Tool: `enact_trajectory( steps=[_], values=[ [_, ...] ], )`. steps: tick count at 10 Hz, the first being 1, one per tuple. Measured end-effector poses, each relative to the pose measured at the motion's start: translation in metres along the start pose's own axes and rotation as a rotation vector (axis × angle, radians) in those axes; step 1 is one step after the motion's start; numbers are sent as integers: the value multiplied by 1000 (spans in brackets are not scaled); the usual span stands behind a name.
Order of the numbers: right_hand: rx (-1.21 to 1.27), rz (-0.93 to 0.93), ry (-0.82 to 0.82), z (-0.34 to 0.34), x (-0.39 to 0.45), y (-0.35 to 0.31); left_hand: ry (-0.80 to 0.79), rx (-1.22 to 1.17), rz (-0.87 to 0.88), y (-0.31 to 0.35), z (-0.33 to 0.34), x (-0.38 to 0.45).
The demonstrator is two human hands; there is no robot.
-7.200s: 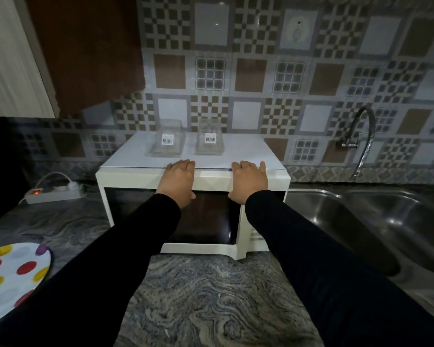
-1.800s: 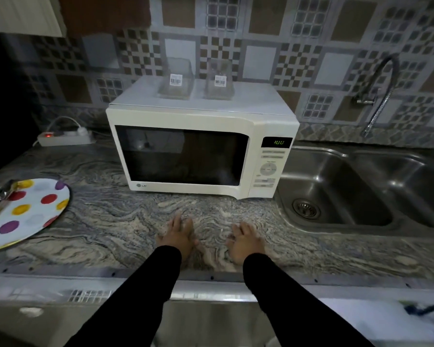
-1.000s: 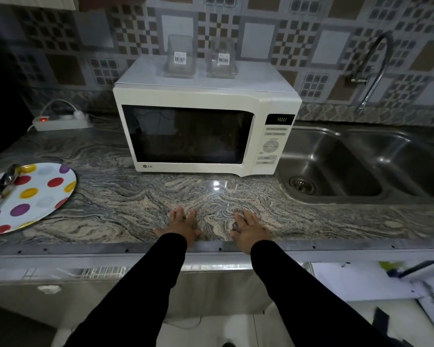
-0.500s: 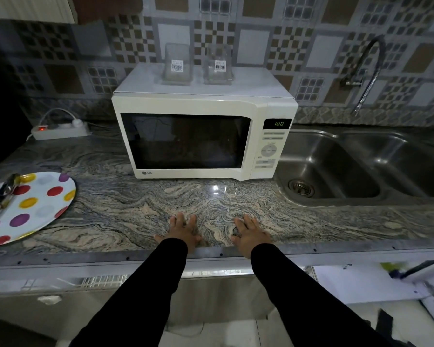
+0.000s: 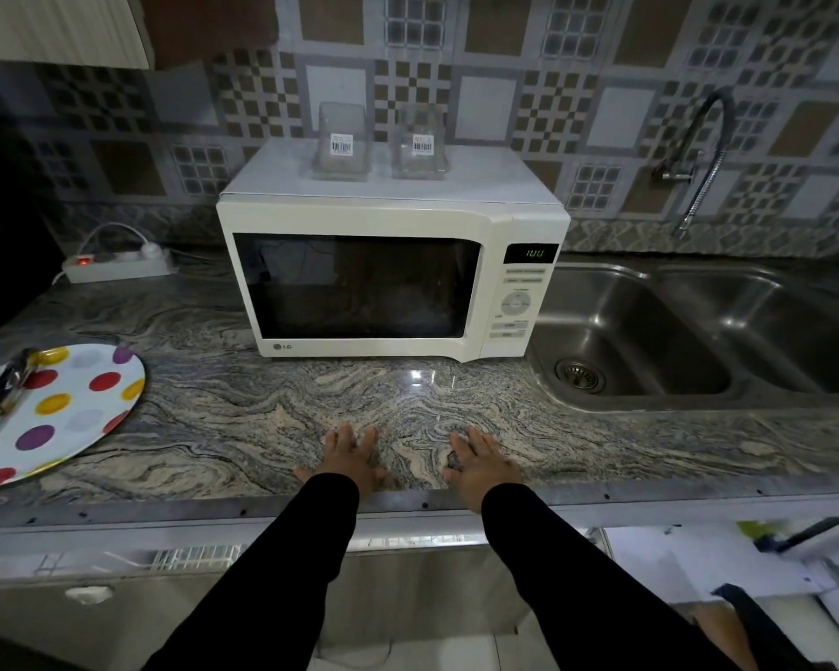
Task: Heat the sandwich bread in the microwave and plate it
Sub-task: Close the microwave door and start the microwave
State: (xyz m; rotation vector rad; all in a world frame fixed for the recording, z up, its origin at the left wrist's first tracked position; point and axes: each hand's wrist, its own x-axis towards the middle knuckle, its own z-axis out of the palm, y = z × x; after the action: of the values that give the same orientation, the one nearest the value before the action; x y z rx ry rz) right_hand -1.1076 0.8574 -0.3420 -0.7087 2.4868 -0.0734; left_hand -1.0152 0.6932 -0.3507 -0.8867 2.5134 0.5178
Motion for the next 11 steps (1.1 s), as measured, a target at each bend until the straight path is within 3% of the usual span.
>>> enact_trajectory(
  steps=[11],
  values=[
    [16, -3, 3, 0, -1, 0, -7, 14, -21, 2, 0, 0]
  ],
)
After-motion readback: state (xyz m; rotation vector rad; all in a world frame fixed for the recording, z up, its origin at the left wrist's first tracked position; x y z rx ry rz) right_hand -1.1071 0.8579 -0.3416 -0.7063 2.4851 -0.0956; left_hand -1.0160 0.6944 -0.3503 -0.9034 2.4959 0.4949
